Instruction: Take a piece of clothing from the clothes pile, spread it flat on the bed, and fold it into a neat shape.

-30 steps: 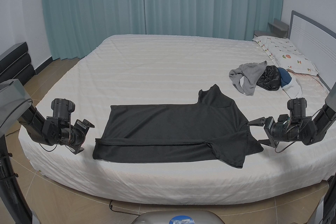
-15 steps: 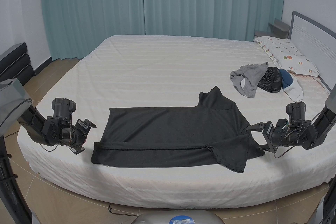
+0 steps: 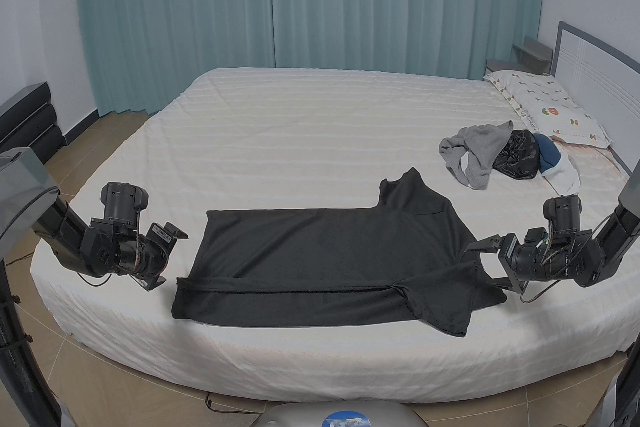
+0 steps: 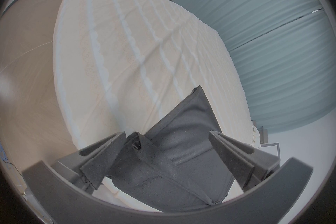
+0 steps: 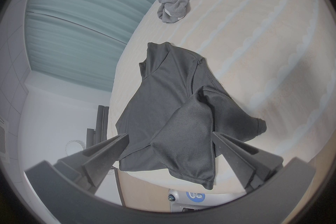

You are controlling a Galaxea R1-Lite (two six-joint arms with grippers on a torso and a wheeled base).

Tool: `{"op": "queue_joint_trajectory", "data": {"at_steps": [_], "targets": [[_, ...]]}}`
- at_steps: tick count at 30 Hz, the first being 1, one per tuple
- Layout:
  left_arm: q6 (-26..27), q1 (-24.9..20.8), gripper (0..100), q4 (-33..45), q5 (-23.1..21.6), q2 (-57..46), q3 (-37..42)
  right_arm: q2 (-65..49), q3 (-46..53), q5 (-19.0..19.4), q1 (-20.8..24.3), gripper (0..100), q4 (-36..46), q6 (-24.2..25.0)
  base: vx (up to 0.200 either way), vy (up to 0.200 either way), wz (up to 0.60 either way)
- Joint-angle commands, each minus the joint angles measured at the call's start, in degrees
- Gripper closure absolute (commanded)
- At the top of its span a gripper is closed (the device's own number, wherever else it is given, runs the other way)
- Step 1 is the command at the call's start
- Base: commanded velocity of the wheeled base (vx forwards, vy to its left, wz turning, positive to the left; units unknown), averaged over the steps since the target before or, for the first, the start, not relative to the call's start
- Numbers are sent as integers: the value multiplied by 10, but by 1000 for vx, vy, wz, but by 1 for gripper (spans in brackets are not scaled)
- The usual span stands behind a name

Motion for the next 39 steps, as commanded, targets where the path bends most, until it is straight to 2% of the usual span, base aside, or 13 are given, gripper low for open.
{"op": "queue_joint_trajectory", "data": {"at_steps": [1,7,17,20,25,28,39], "targets": [[-1,-9,0,0,0,2,-3,0,2,0,4,0,0,0,0,-200,0],[-2,-23,0,1,5,1,-3,-7,2,0,5,0,0,-1,0,-200,0],[0,-30,0,1,6,-21,16,-12,7,-1,5,0,0,-2,0,0,0],[4,-25,0,7,22,-23,19,-12,8,-1,11,0,0,-3,0,0,0],[55,-30,0,48,34,-21,38,-11,9,-1,11,0,0,-3,0,0,0],[63,-32,0,50,35,-15,41,-10,9,-1,11,0,0,-3,0,0,0],[63,-30,0,50,46,62,-15,-7,9,-1,11,0,0,-3,0,0,0]]}}
